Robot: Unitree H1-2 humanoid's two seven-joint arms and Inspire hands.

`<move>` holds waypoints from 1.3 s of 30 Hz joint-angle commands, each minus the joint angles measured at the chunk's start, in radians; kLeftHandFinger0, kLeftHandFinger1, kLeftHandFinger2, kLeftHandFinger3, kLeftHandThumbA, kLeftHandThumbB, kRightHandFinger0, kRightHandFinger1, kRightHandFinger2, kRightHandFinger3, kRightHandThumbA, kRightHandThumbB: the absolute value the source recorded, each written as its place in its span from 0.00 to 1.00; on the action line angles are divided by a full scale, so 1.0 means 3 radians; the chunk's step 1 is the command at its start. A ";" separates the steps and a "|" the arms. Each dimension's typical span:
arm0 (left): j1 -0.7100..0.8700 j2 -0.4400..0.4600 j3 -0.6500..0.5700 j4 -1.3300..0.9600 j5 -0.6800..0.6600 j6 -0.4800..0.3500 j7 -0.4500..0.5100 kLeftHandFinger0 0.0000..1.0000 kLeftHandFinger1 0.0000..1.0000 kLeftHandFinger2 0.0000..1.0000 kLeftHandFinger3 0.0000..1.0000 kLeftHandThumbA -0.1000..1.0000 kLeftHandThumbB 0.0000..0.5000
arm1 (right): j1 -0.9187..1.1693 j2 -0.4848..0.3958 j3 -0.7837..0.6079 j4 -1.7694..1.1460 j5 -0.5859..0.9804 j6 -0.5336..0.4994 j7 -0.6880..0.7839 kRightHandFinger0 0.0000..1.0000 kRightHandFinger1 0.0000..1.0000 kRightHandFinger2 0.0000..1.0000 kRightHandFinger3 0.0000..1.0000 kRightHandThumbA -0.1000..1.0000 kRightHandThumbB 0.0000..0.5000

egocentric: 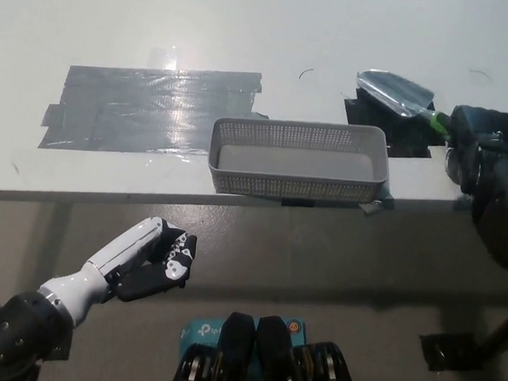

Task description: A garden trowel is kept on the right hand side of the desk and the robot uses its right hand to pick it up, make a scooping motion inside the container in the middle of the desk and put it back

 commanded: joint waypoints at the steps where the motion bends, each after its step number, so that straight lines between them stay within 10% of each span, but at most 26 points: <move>1: -0.0074 0.0110 -0.0055 -0.0031 0.0032 -0.0081 -0.0101 0.05 0.16 0.23 0.20 0.00 1.00 | 0.0281 0.0094 -0.0187 -0.0072 0.0064 -0.0556 -0.1163 0.00 0.19 0.51 0.33 0.00 0.00; 14: -0.0003 0.0178 -0.0093 -0.0053 0.0106 -0.0206 -0.0132 0.09 0.14 0.22 0.21 0.03 1.00 | 0.0526 0.0097 -0.0293 -0.0075 0.0103 -0.0947 -0.1460 0.00 0.14 0.42 0.00 0.00 0.00; 25: 0.0000 0.0181 -0.0113 -0.0047 0.0096 -0.0200 -0.0162 0.06 0.13 0.21 0.24 0.19 1.00 | 0.0592 -0.0222 -0.0171 -0.0420 0.0014 -0.1288 -0.1305 0.00 0.07 0.38 0.01 0.00 0.11; 28: 0.0000 0.0186 -0.0126 -0.0036 0.0107 -0.0206 -0.0166 0.06 0.13 0.22 0.25 0.20 1.00 | 0.0589 -0.0463 -0.0119 -0.0614 -0.0018 -0.1446 -0.1211 0.00 0.13 0.44 0.14 0.00 0.26; 29: 0.0007 0.0184 -0.0119 -0.0026 0.0092 -0.0236 -0.0169 0.06 0.12 0.21 0.25 0.22 1.00 | 0.0533 -0.0664 -0.0104 -0.0744 -0.0006 -0.1521 -0.0989 0.00 0.15 0.45 0.44 0.00 0.27; 32: -0.0003 0.0195 -0.0109 -0.0002 0.0096 -0.0255 -0.0176 0.05 0.12 0.20 0.25 0.22 1.00 | 0.0494 -0.0836 -0.0149 -0.0863 0.0051 -0.1680 -0.0919 0.00 0.00 0.22 0.38 0.00 0.23; 33: -0.0004 0.0202 -0.0113 0.0006 0.0102 -0.0254 -0.0181 0.05 0.12 0.21 0.26 0.24 1.00 | 0.0480 -0.0914 -0.0169 -0.0927 0.0070 -0.1718 -0.0856 0.00 0.00 0.18 0.22 0.00 0.22; 35: -0.0003 0.0214 -0.0116 0.0005 0.0117 -0.0232 -0.0184 0.07 0.14 0.23 0.28 0.24 1.00 | 0.0458 -0.1096 -0.0214 -0.1146 0.0119 -0.1766 -0.0633 0.00 0.04 0.24 0.33 0.00 0.17; 37: -0.0004 0.0214 -0.0119 -0.0009 0.0114 -0.0210 -0.0190 0.08 0.14 0.24 0.28 0.21 1.00 | 0.0403 -0.1230 -0.0227 -0.1202 0.0117 -0.1842 -0.0533 0.00 0.02 0.22 0.06 0.00 0.09; 39: -0.0009 0.0218 -0.0127 -0.0017 0.0119 -0.0181 -0.0194 0.08 0.14 0.24 0.29 0.21 1.00 | 0.0367 -0.1387 -0.0246 -0.1363 0.0098 -0.1889 -0.0404 0.00 0.16 0.47 0.14 0.00 0.13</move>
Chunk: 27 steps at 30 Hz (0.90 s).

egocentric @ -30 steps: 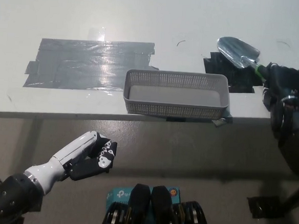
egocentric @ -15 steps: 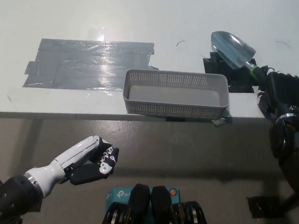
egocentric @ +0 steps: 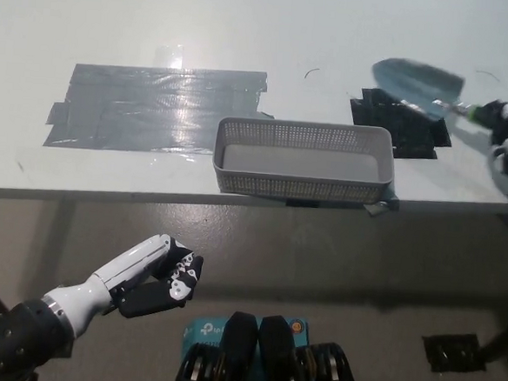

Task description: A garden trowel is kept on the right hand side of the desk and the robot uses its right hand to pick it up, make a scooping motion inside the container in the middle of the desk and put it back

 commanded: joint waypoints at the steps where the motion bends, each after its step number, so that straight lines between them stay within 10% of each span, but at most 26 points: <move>1: -0.0036 0.0102 0.0019 -0.0040 0.0013 -0.0045 -0.0044 0.09 0.15 0.24 0.28 0.21 1.00 | -0.0321 -0.0326 -0.0109 -0.0295 0.0008 -0.0276 0.0328 0.00 0.19 0.51 0.25 0.00 0.13; 9: -0.0067 0.0113 0.0016 -0.0006 -0.0008 -0.0038 -0.0066 0.11 0.15 0.25 0.28 0.20 1.00 | -0.0453 -0.0501 -0.0282 -0.0466 0.0102 -0.0414 0.0588 0.00 0.36 0.73 0.45 0.00 0.22; 13: -0.0064 0.0106 0.0013 -0.0006 -0.0018 -0.0034 -0.0067 0.09 0.14 0.22 0.25 0.20 1.00 | -0.0452 -0.0523 -0.0316 -0.0545 0.0227 -0.0599 0.0821 0.01 0.40 0.68 0.37 0.00 0.20; 23: -0.0055 0.0133 0.0007 -0.0003 0.0013 -0.0044 -0.0058 0.10 0.15 0.25 0.29 0.18 1.00 | -0.0293 -0.0578 -0.0313 -0.1404 0.0640 -0.0541 0.1839 0.00 0.37 0.72 0.61 0.00 0.25; 27: -0.0072 0.0155 0.0019 -0.0017 0.0030 0.0008 -0.0054 0.11 0.16 0.26 0.30 0.18 1.00 | -0.0254 -0.0602 -0.0317 -0.1604 0.0673 -0.0661 0.1942 0.00 0.41 0.77 0.67 0.00 0.42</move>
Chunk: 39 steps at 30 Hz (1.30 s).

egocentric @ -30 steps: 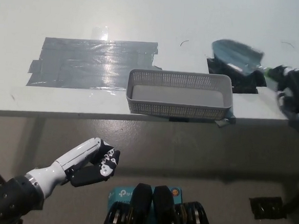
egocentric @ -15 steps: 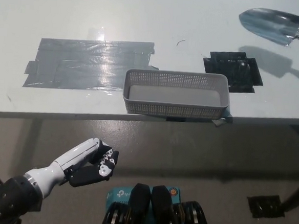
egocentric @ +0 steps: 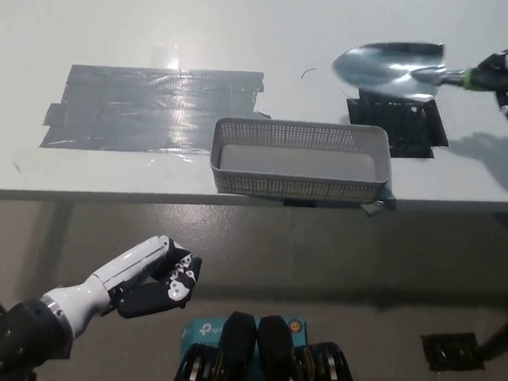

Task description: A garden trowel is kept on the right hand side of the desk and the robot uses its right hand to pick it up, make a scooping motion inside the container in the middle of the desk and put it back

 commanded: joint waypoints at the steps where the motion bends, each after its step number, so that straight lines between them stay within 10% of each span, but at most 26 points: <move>1: -0.0076 0.0119 0.0046 -0.0017 -0.0007 -0.0029 -0.0054 0.12 0.16 0.26 0.29 0.16 1.00 | -0.0064 -0.0203 -0.0128 -0.0293 0.0256 -0.0156 0.0392 0.00 0.37 0.71 0.64 0.00 0.41; 10: -0.0055 0.0129 0.0059 -0.0016 -0.0013 -0.0035 -0.0044 0.14 0.17 0.26 0.30 0.17 1.00 | -0.0033 -0.0325 -0.0244 -0.0432 0.0161 -0.0179 0.0593 0.00 0.32 0.73 0.67 0.00 0.22; 12: -0.0063 0.0140 0.0052 -0.0023 0.0009 -0.0013 -0.0043 0.13 0.17 0.26 0.30 0.17 1.00 | -0.0040 -0.0365 -0.0280 -0.0406 0.0177 -0.0225 0.0615 0.11 0.44 0.77 0.67 0.00 0.27; 22: -0.0096 0.0167 0.0050 -0.0046 -0.0011 0.0030 -0.0061 0.14 0.18 0.26 0.31 0.14 1.00 | -0.0272 -0.0441 -0.0298 -0.0208 -0.0095 -0.0210 0.0756 0.00 0.24 0.48 0.29 0.00 0.16; 27: -0.0120 0.0149 0.0040 -0.0041 -0.0020 0.0037 -0.0063 0.15 0.18 0.27 0.31 0.11 1.00 | -0.0317 -0.0385 -0.0275 -0.0179 -0.0158 -0.0322 0.0741 0.00 0.34 0.72 0.36 0.00 0.00; 31: -0.0109 0.0141 0.0041 -0.0036 -0.0043 0.0007 -0.0068 0.15 0.18 0.26 0.30 0.13 1.00 | -0.0329 -0.0316 -0.0207 -0.0284 -0.0287 -0.0252 0.0838 0.00 0.32 0.71 0.54 0.00 0.18; 39: -0.0134 0.0143 0.0013 -0.0005 -0.0018 -0.0023 -0.0073 0.14 0.18 0.27 0.32 0.16 1.00 | -0.0431 -0.0189 -0.0157 -0.0340 -0.0448 -0.0242 0.0924 0.00 0.22 0.60 0.48 0.00 0.29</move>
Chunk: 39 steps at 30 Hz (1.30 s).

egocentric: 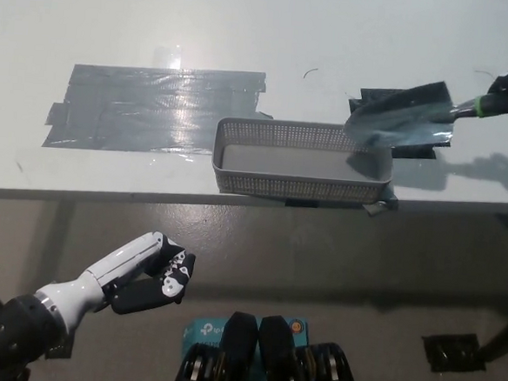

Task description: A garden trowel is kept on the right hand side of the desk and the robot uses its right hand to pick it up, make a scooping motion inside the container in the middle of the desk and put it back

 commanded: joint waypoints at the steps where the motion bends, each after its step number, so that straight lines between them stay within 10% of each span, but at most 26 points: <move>1: -0.0108 0.0084 0.0010 -0.0015 -0.0009 -0.0066 -0.0076 0.14 0.18 0.27 0.32 0.16 1.00 | -0.0294 -0.0023 -0.0053 -0.0117 -0.0120 -0.0045 0.0049 0.00 0.22 0.60 0.49 0.00 0.32; 6: -0.0128 0.0079 0.0020 -0.0059 -0.0016 -0.0024 -0.0067 0.14 0.18 0.28 0.33 0.13 1.00 | -0.0380 0.0000 0.0021 -0.0090 -0.0304 -0.0271 -0.0029 0.00 0.17 0.57 0.51 0.00 0.32; 10: -0.0135 0.0093 0.0022 -0.0099 -0.0026 0.0041 -0.0083 0.15 0.19 0.29 0.35 0.14 1.00 | -0.0392 -0.0014 0.0103 -0.0164 -0.0513 -0.0265 0.0053 0.00 0.19 0.55 0.46 0.00 0.01; 18: -0.0153 0.0084 0.0024 -0.0136 -0.0023 0.0022 -0.0075 0.13 0.18 0.28 0.34 0.15 1.00 | -0.0519 -0.0017 0.0311 -0.0263 -0.1063 -0.0126 0.0346 0.00 0.00 0.33 0.21 0.00 0.00; 23: -0.0157 0.0089 0.0027 -0.0168 -0.0022 0.0039 -0.0073 0.12 0.17 0.27 0.35 0.15 1.00 | -0.0574 0.0046 0.0363 -0.0340 -0.1304 0.0046 0.0573 0.00 0.04 0.38 0.29 0.01 0.00; 25: -0.0169 0.0090 0.0028 -0.0153 -0.0026 0.0006 -0.0074 0.12 0.17 0.26 0.33 0.15 1.00 | -0.0587 0.0135 0.0415 -0.0412 -0.1610 0.0229 0.0765 0.00 0.06 0.43 0.37 0.24 0.00; 29: -0.0182 0.0068 0.0013 -0.0129 -0.0061 0.0011 -0.0096 0.14 0.18 0.28 0.34 0.17 1.00 | -0.0573 0.0326 0.0399 -0.0500 -0.1719 0.0446 0.1040 0.00 0.05 0.43 0.46 0.26 0.00; 34: -0.0189 0.0064 -0.0015 -0.0099 -0.0026 -0.0027 -0.0103 0.13 0.18 0.28 0.34 0.22 1.00 | -0.0623 0.0526 0.0402 -0.0553 -0.1688 0.0325 0.0958 0.00 0.00 0.39 0.30 0.34 0.00; 37: -0.0192 0.0064 -0.0028 -0.0120 0.0026 -0.0020 -0.0093 0.14 0.19 0.29 0.35 0.21 1.00 | -0.0644 0.0636 0.0366 -0.0600 -0.1627 0.0317 0.0992 0.00 0.00 0.41 0.43 0.19 0.00; 39: -0.0199 0.0055 -0.0033 -0.0095 0.0012 -0.0052 -0.0110 0.13 0.18 0.28 0.35 0.20 1.00 | -0.0654 0.0689 0.0378 -0.0625 -0.1624 0.0278 0.0978 0.00 0.00 0.40 0.34 0.08 0.00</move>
